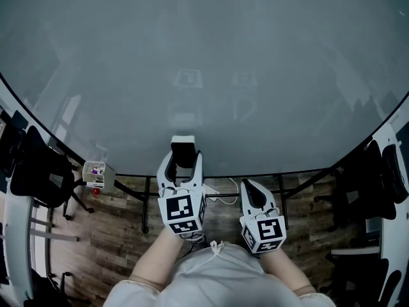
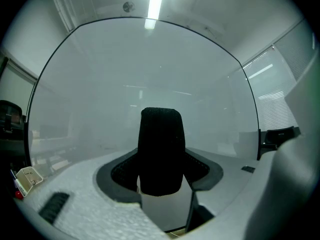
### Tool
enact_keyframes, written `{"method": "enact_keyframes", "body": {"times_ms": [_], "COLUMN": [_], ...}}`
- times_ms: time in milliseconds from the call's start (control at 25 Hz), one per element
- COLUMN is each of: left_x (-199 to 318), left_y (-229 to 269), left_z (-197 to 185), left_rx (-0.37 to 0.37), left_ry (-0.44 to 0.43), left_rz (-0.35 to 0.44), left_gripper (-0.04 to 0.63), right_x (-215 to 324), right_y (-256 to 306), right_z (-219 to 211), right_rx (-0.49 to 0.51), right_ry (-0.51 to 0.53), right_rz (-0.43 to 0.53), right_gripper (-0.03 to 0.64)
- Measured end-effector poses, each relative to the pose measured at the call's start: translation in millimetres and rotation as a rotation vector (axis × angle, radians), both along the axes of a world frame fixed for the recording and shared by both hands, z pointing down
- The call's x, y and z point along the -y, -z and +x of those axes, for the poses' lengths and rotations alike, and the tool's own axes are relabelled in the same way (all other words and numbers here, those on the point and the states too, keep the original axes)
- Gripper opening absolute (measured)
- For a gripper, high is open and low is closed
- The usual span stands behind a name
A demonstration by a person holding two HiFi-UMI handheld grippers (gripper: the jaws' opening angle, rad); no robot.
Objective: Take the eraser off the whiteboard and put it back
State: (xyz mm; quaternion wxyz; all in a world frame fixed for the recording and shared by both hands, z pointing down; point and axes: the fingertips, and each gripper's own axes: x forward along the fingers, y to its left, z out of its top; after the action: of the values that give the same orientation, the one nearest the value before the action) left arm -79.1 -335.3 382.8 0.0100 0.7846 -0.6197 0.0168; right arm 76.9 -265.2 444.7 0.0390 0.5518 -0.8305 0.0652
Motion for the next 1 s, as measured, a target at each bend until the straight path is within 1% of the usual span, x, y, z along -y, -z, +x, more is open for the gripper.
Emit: {"method": "enact_keyframes", "body": {"times_ms": [160,360,560,720,920,1000], "left_x": [-18.4,-41.0,-60.8,-70.5,-76.7,-77.0], "left_y": [-8.1,-34.5,-43.7,-45.9,-49.8,-50.3], "left_z": [-3.0,-1.3,0.6,-1.7,3.7,3.7], "left_rx": [-0.001,0.0,0.008,0.001,0.018,0.017], "left_ry": [-0.015,-0.049,-0.069,-0.072,-0.117,-0.12], "left_rz": [-0.011,-0.064,-0.069,-0.078,-0.078,-0.079], "left_gripper": [0.256,0.256,0.256,0.256,0.256,0.256], "right_x": [-5.2,-12.4,-18.5,-22.1,-24.1,-24.6], "right_y": [5.1,2.6,-1.9,-2.4,-1.3,-1.7], "right_z": [-6.3,-15.8,-26.2,-36.5,-40.6,-41.1], "right_rx": [0.0,-0.004,-0.002,-0.002,0.007,0.007], "right_ry": [0.008,0.023,0.037,0.051,0.054,0.053], "right_rz": [0.016,0.014,0.003,0.003,0.007,0.005], "right_gripper": [0.028,0.028,0.028,0.028,0.028,0.028]}}
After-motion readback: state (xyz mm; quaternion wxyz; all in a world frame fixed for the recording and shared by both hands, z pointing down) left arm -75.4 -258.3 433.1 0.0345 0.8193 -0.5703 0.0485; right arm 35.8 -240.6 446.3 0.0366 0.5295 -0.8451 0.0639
